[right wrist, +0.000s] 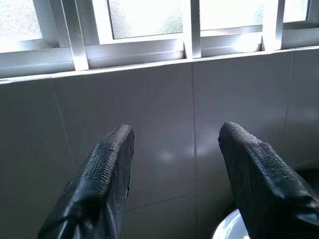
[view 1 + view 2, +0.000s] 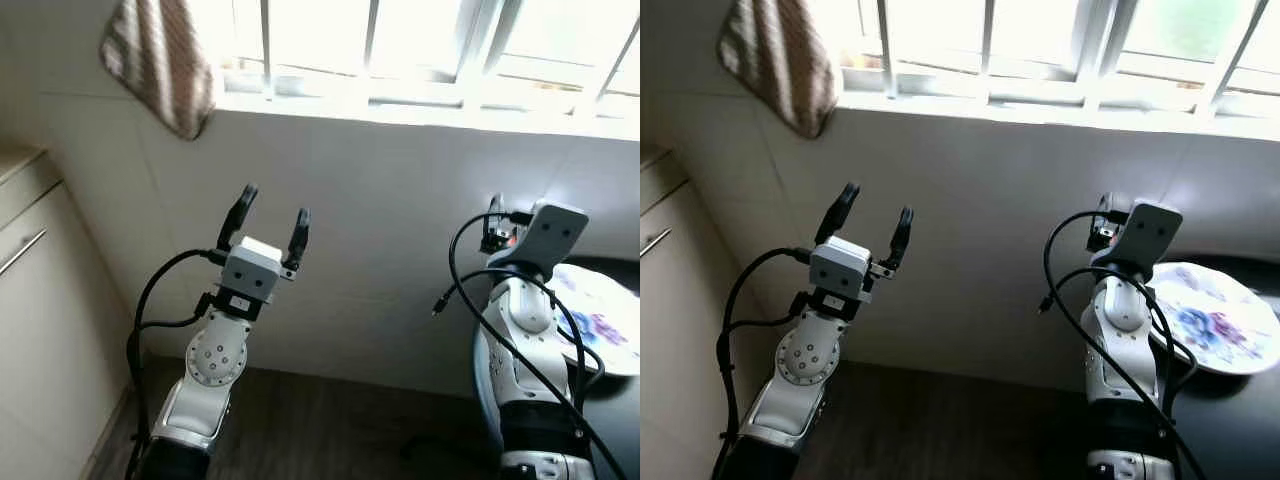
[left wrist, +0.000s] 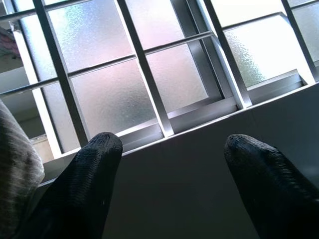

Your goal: Kitchen organization

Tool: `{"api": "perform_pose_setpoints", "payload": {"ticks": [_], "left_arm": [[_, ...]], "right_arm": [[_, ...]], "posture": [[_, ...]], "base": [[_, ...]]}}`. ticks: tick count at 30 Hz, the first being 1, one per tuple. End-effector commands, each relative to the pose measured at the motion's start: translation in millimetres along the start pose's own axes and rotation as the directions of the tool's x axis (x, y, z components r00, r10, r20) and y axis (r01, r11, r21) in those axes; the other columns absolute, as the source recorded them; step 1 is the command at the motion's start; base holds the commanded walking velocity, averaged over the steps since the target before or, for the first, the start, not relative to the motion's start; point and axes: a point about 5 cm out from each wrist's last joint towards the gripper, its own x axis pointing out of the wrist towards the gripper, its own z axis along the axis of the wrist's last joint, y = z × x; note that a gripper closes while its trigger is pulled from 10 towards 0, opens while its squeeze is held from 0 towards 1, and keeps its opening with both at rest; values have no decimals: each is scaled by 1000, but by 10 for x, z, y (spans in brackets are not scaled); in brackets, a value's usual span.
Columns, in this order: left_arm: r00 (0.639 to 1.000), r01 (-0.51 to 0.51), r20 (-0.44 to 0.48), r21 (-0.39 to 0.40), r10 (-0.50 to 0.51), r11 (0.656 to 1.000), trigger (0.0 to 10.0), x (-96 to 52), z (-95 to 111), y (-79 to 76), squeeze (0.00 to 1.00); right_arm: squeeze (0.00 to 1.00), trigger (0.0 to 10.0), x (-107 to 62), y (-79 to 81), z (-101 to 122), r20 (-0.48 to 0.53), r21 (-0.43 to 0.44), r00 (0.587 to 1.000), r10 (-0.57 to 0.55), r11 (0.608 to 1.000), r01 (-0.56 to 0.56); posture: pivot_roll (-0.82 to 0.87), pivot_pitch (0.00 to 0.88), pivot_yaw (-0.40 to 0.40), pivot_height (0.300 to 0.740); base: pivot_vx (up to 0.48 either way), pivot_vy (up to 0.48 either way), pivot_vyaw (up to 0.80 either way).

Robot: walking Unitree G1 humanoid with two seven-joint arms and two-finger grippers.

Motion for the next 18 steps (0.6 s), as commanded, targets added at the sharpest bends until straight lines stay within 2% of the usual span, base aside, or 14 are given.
{"api": "perform_pose_setpoints", "payload": {"ticks": [1, 7, 10, 15, 18], "left_arm": [[1000, 1, -13, -14, -1, 1000, 10000, 4, -11, -7, 0], [999, -22, -44, -36, 20, 999, 10000, -2, -58, 20, 0], [997, -33, -70, -44, 30, 998, 10000, -14, -100, 33, 0], [997, -30, -79, -40, 27, 999, 10000, -22, -117, 32, 0], [996, -29, -86, -41, 25, 999, 10000, -31, -130, 27, 0]], "right_arm": [[0, 10000, 34, -48, -22, -28, 10, 999, -28, 1000, 28], [0, 10000, 101, -101, -88, -86, 2, 995, -42, 999, 42], [0, 10000, 153, -178, -221, -192, 25, 978, -78, 996, 84], [0, 10000, 201, -345, -346, -296, 85, 940, -168, 976, 202], [0, 10000, 208, -407, -399, -335, 77, 922, -194, 970, 232]], "posture": [[-23, 0, -25, 740], [-23, 0, -25, 740], [-22, 0, -24, 740], [-16, 0, -27, 740], [-16, 0, -29, 740]], "base": [[0, 0, -800], [0, 0, -800], [0, 0, 0], [0, 0, 0], [0, 0, 0]]}}
